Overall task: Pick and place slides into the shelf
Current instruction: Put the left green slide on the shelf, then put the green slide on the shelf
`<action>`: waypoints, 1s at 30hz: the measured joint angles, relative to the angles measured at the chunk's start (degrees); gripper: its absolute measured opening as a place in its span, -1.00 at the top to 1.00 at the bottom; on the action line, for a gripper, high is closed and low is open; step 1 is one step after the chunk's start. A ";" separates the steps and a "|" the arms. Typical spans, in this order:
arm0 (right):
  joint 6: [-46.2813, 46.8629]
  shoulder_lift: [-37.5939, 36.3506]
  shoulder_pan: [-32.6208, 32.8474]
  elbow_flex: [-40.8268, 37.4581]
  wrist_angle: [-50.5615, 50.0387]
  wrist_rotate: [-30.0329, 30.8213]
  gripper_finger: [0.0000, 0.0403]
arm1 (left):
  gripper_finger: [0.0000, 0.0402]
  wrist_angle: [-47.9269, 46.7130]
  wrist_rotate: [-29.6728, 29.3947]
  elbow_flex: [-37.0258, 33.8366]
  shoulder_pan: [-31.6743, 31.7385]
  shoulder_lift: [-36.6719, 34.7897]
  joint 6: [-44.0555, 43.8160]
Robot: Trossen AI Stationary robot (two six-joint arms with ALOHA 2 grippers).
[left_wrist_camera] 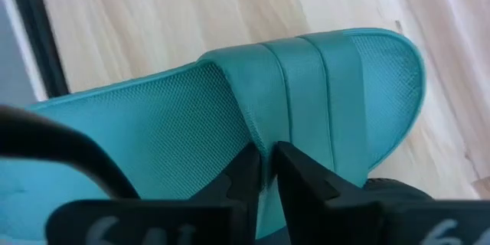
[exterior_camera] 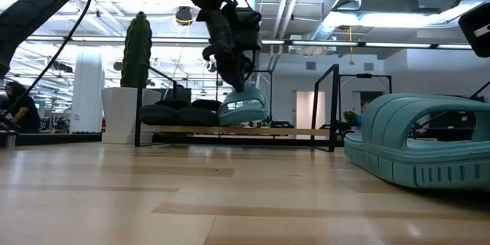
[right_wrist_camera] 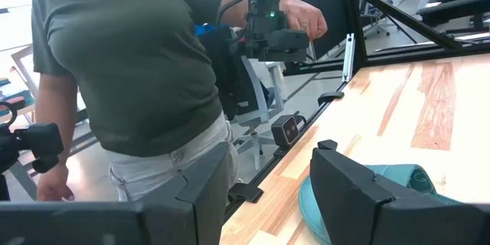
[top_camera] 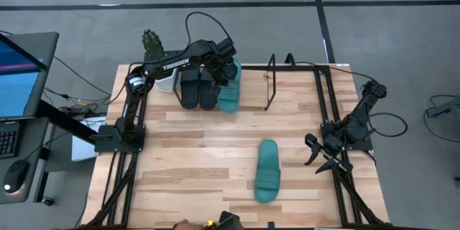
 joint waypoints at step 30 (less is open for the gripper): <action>0.00 0.00 0.02 0.00 -0.02 0.01 0.16 | 0.36 -3.51 -11.63 0.00 -2.65 -2.88 -8.99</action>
